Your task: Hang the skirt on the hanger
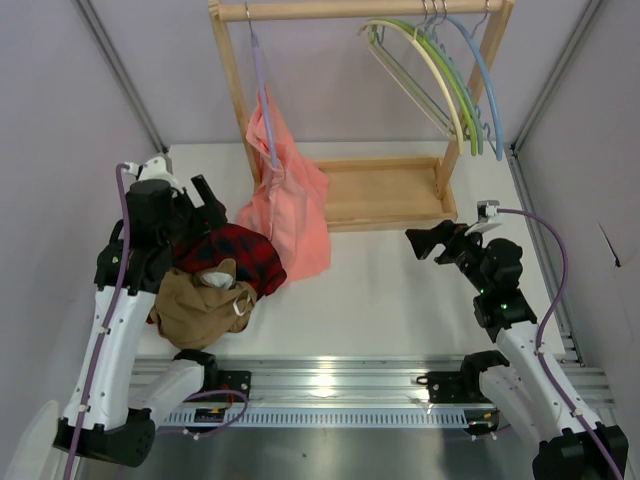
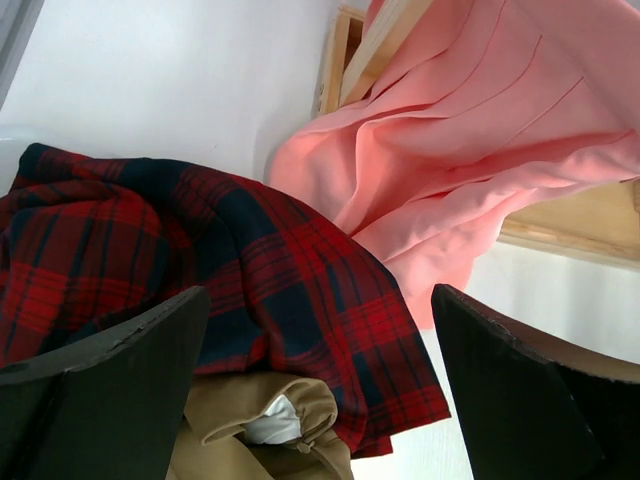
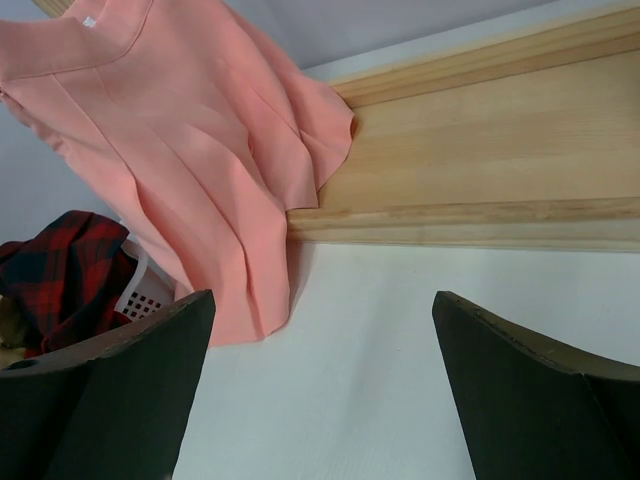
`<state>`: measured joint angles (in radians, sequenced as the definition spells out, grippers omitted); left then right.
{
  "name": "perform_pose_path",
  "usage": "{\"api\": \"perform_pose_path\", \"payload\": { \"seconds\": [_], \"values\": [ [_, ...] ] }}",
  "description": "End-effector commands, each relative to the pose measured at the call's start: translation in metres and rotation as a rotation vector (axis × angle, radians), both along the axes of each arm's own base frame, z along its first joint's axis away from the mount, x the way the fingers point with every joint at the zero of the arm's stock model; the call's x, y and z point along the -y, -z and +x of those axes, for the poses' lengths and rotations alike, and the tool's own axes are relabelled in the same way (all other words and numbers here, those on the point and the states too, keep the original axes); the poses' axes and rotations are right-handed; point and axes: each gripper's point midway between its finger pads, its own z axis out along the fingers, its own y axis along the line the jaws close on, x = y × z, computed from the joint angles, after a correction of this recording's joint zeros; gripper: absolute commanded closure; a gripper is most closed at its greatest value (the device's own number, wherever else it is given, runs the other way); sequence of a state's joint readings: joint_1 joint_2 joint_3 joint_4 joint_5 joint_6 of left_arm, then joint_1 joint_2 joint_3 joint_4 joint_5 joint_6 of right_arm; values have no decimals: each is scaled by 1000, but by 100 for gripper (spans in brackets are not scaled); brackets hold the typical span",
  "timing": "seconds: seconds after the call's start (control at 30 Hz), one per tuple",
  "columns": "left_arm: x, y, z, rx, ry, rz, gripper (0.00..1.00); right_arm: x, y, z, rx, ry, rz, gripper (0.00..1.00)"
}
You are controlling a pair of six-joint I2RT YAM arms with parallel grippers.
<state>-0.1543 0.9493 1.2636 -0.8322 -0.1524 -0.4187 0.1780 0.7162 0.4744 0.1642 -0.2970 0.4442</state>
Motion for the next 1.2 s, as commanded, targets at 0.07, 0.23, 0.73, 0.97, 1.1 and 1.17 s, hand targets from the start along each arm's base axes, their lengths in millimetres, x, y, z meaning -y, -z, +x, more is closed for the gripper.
{"api": "perform_pose_path", "payload": {
  "seconds": [0.07,0.23,0.73,0.97,1.1,1.17],
  "values": [
    [-9,-5,-11,26,-32,13,1,-3,-13,0,60,-16,8,1],
    [-12,12,-22,-47,-63,2,1,-4,-7,1,41,-14,16,1],
    [-32,86,12,-173,-244,47,1,-5,0,-2,24,-16,35,1],
    [-36,118,14,-257,-269,84,1,-1,2,-2,25,6,12,1],
    [-32,121,15,-230,-249,65,6,-1,2,-1,24,6,13,1],
    [-31,120,17,-215,-242,57,13,-1,1,0,24,5,13,1]
  ]
}}
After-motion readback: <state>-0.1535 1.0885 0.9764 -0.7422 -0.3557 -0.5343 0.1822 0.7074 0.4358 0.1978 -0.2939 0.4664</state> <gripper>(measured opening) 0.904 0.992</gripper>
